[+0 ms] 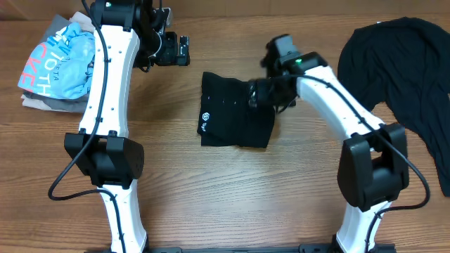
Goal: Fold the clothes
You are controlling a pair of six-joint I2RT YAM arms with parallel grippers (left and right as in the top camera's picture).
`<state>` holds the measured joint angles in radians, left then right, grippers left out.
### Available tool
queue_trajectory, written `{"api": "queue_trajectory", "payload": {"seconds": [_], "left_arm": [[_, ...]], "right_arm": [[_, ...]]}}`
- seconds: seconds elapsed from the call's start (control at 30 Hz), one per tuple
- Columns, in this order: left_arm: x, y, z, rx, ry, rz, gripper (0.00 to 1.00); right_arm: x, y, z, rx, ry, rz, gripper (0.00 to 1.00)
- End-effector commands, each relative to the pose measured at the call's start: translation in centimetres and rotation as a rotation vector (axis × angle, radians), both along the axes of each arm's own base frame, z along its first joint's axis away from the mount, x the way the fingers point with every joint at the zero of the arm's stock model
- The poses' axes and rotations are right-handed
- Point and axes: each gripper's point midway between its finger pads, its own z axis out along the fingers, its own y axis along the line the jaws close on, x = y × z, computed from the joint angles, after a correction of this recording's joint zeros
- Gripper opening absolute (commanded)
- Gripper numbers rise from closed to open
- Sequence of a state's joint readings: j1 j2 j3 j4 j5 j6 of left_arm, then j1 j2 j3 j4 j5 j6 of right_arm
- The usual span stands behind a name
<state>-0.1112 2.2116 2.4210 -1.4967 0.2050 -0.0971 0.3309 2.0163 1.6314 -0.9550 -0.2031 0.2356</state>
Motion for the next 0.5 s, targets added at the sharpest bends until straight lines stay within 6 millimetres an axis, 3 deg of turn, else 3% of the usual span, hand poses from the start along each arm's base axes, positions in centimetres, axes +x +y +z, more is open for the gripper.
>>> {"api": "queue_trajectory", "payload": {"seconds": [0.0, 0.13, 0.17, 0.37, 0.4, 0.47], "left_arm": [[-0.3, 0.1, 0.9, 0.01, -0.023, -0.021, 1.0], [-0.3, 0.1, 0.9, 0.01, -0.023, -0.021, 1.0], [-0.3, 0.1, 0.9, 0.009, -0.023, -0.021, 1.0], [-0.3, 0.1, 0.9, 0.01, -0.023, -0.021, 1.0], [-0.3, 0.1, 0.9, 0.01, -0.023, -0.021, 1.0], [-0.3, 0.1, 0.9, 0.01, -0.023, -0.021, 1.0]], "right_arm": [[2.8, -1.6, 1.6, 0.022, -0.086, -0.061, 0.83], [3.9, -1.8, -0.6, 0.016, -0.084, -0.061, 0.69], [4.2, -1.7, -1.4, 0.013, -0.079, -0.059, 0.6], [5.0, -1.4, -1.8, 0.022, -0.106, -0.052, 0.52], [5.2, -1.4, -1.8, 0.021, -0.117, -0.037, 0.43], [5.5, -1.3, -1.6, 0.025, -0.134, -0.036, 0.12]]}}
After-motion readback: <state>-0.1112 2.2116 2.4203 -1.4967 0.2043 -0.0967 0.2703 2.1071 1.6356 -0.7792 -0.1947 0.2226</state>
